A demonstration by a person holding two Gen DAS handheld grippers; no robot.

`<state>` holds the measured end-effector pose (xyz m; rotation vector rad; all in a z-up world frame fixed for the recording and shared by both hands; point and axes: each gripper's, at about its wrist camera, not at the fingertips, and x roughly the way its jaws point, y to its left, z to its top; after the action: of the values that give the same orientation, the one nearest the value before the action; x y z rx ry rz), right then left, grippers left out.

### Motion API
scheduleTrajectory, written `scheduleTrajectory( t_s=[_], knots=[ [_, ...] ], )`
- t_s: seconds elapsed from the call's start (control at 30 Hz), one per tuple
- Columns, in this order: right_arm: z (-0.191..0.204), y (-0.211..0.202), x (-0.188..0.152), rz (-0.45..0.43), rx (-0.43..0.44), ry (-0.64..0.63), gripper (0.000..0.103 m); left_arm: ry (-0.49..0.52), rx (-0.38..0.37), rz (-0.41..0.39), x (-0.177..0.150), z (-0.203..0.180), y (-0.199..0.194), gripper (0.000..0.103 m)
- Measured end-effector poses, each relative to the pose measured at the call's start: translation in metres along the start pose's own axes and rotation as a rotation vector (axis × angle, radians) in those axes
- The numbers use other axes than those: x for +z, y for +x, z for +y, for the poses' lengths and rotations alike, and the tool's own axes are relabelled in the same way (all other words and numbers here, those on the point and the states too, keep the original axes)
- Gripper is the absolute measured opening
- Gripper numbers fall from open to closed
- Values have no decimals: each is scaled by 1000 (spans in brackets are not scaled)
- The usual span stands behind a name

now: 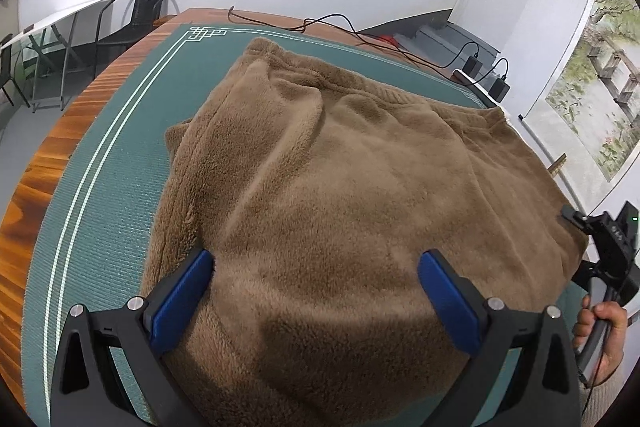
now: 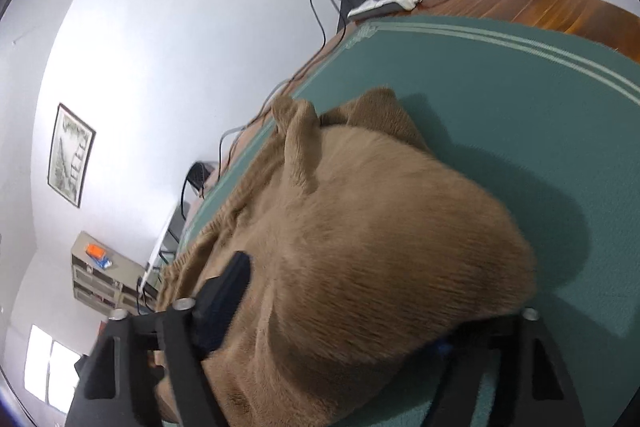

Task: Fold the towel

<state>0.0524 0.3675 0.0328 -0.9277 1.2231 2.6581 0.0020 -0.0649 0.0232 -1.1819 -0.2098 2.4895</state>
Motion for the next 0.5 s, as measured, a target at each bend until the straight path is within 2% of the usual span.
scheduleTrajectory(
  t_s=[0.13,0.17,0.23,0.37,0.5],
  knots=[
    [0,1,-2,-20,-12,-36,81,6,-5,-4,-1,1,0,103],
    [-1,1,-2,-25,-11,-41,70,7,-5,-5,-1,1,-1,103],
    [1,0,-1,-34,-19,-69,42,-11,-18,-8,-1,4,-5,103],
    [21,-9,2,-67,-9,-185,37,-51,-46,-16,1,10,-13,103],
    [75,-15,1,-142,-3,-363,36,-90,-74,-23,2,17,-22,103]
  ],
)
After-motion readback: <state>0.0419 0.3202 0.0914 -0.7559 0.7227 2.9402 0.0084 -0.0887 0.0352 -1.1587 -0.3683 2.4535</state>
